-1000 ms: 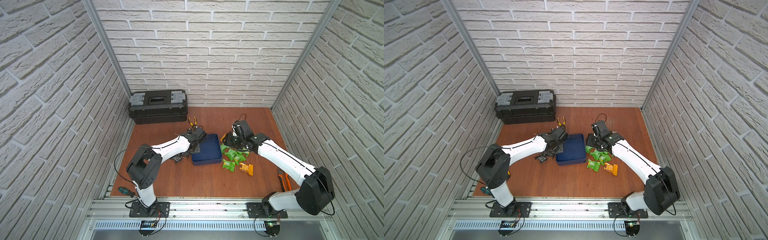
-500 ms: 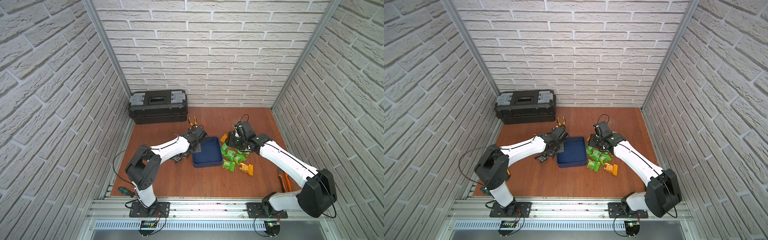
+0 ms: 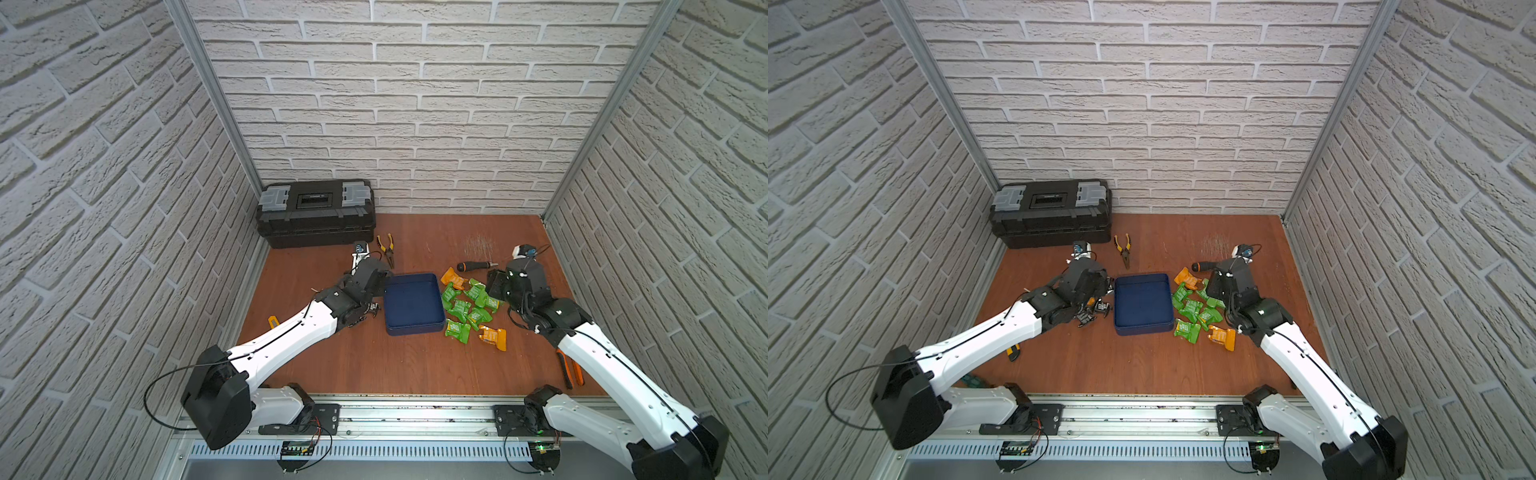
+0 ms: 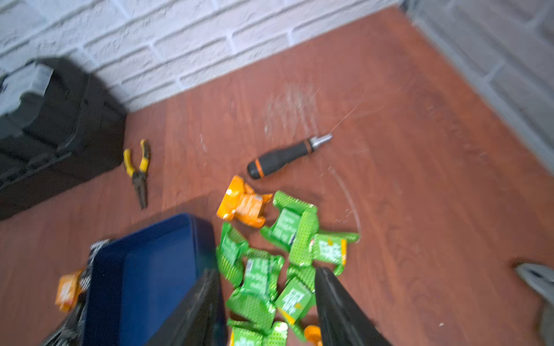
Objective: Take the cookies out of the storage box
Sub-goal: Adjust the storage box at the center of the board, then reset both arms
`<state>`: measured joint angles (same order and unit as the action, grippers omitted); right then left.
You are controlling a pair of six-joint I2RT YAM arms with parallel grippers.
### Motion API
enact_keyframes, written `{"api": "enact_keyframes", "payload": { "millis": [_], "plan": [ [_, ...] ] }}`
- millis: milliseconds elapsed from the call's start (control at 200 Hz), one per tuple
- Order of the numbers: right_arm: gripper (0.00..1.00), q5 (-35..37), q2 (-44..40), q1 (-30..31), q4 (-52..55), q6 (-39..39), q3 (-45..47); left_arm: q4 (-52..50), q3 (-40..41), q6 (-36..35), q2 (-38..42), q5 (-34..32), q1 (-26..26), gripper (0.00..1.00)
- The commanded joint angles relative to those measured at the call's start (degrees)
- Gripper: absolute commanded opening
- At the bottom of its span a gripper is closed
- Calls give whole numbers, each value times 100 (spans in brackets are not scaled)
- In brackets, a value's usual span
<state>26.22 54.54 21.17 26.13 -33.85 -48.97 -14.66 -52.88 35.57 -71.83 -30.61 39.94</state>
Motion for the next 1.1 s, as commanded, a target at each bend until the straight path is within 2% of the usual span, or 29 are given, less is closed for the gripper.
{"api": "enact_keyframes", "payload": {
  "millis": [0, 85, 115, 145, 190, 265, 400, 495, 595, 725, 800, 825, 980, 1095],
  "plan": [
    [59, 1669, -154, -182, -1183, 974, 510, 593, 344, -765, 291, 67, -546, 67],
    [66, 2192, 110, -361, -2035, 1716, 867, 764, 569, -874, 455, 123, -1130, 84],
    [69, 2369, 313, -423, -2244, 1919, 922, 907, 674, -990, 489, 129, -1342, 87],
    [71, 2419, 552, -549, -2260, 2021, 877, 1060, 816, -1091, 532, 105, -1538, 89],
    [72, 2290, 891, -705, -2173, 2078, 772, 1262, 1008, -1188, 604, -5, -1826, 98],
    [73, 1860, 1319, -862, -2359, 2224, 725, 1736, 1339, -1539, 703, 154, -2278, 98],
    [74, 1179, 1681, -1037, -3991, 2613, 1235, 1793, 1505, -1604, 650, 645, -3199, 98],
    [75, 991, 1976, -1147, -4748, 2811, 1475, 2087, 1666, -1878, 556, 843, -3616, 98],
    [75, 653, 2202, -1246, -5488, 3165, 1720, 2460, 1826, -2224, 409, 913, -3882, 98],
    [75, 173, 2227, -1407, -5881, 3509, 1860, 2872, 2037, -2561, 217, 932, -4066, 98],
    [75, 73, 2173, -1457, -5465, 3490, 1814, 3052, 2136, -2700, 138, 932, -4109, 98],
    [75, 41, 2131, -1462, -5469, 3471, 1899, 3119, 2177, -2742, 107, 1115, -4119, 98],
    [75, -86, 2377, -1570, -6446, 3314, 2519, 3692, 2503, -2977, -144, 1251, -4166, 98],
    [74, -388, 2545, -1645, -6826, 3344, 2590, 4221, 2761, -3029, -346, 1344, -4181, 98]
  ]
}}
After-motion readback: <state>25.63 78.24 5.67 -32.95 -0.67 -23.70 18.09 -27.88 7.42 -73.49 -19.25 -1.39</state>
